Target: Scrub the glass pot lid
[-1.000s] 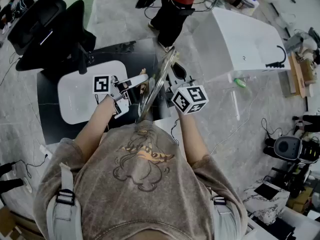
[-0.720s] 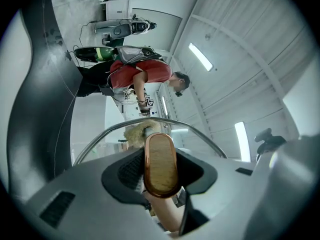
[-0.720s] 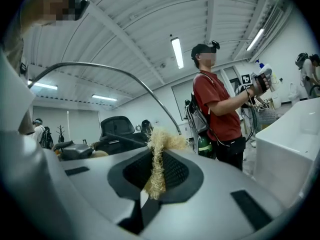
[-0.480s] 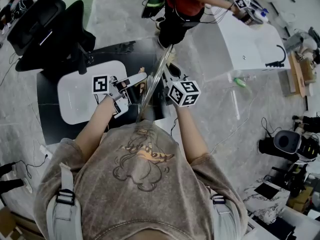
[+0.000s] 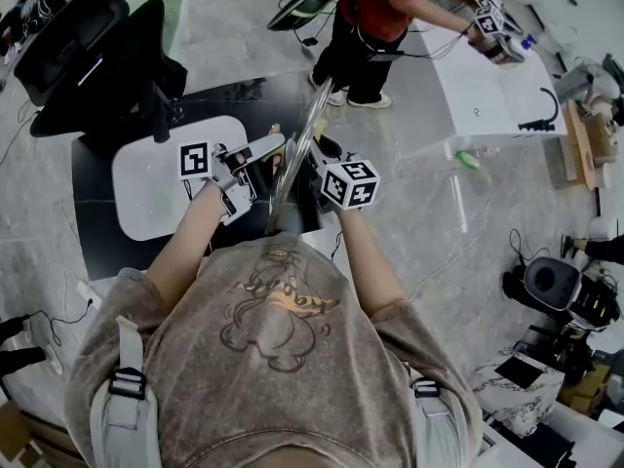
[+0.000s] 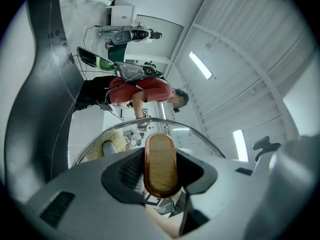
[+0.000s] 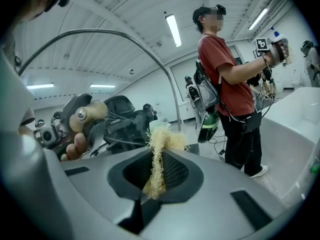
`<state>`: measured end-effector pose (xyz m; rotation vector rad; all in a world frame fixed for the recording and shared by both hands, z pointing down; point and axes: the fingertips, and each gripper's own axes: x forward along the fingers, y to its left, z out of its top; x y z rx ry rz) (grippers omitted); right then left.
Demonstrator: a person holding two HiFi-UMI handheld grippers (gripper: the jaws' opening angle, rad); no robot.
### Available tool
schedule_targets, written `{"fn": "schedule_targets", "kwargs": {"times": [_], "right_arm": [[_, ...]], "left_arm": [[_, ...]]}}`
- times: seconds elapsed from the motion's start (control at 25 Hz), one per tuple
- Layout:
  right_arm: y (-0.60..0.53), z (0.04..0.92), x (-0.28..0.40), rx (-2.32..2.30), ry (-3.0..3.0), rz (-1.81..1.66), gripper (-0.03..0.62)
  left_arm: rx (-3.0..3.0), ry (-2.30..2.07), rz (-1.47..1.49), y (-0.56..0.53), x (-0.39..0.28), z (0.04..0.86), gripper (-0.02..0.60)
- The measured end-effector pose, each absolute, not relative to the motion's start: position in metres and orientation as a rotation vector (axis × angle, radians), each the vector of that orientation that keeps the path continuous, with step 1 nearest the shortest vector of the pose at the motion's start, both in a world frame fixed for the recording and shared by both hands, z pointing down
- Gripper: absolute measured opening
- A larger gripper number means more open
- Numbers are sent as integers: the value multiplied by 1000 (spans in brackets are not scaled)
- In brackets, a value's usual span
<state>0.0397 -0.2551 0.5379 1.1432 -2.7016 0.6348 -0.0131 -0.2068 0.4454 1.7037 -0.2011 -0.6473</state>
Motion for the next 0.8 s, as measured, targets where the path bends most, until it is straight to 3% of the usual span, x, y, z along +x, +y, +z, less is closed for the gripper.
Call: {"fn": "schedule_targets", "kwargs": {"times": [0.8], "right_arm": [[-179, 538, -1, 760, -2725, 676, 41]], "left_arm": [[1679, -240, -731, -228, -28, 440, 179]]}}
